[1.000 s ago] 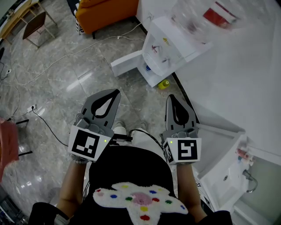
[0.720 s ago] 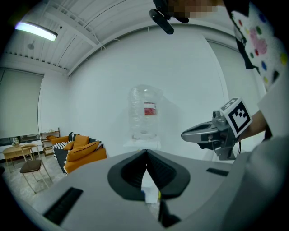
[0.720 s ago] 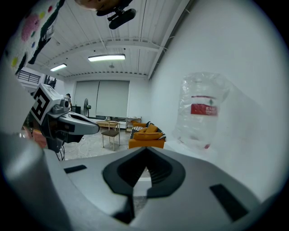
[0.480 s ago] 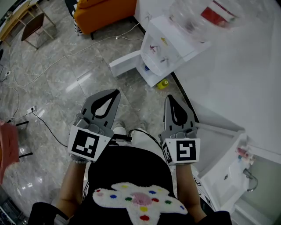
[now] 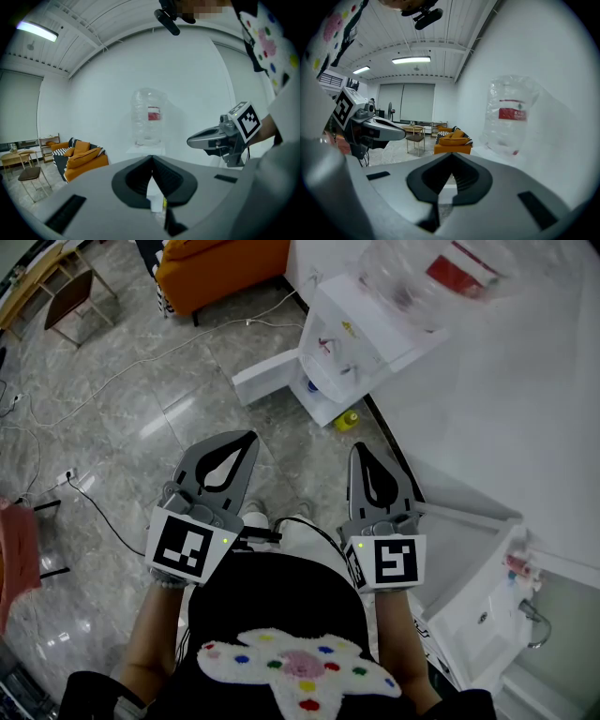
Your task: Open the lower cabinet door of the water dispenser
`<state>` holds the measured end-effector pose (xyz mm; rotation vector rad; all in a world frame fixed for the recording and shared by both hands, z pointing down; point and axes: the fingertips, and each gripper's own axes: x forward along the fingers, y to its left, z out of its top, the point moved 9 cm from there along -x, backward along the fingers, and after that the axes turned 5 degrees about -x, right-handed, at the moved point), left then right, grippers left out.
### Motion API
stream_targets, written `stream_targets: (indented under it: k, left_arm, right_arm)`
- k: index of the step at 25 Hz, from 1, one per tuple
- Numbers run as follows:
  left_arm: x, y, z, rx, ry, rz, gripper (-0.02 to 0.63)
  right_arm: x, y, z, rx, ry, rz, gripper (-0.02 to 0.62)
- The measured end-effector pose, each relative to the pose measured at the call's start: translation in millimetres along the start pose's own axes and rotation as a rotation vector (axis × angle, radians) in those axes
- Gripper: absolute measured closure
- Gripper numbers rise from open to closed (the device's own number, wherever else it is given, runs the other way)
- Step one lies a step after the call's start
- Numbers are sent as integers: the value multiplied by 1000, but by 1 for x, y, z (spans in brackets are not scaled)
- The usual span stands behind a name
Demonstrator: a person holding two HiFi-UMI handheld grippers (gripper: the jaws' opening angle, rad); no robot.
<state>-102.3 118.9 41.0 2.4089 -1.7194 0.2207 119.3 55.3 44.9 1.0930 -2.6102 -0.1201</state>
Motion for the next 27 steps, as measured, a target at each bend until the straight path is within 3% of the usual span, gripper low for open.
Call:
stream_targets:
  k: [27]
  left_arm:
    - [-1,-5,-2,13,0,-6,594]
  right_arm:
    - [-3,6,-4,-12,14,25,592]
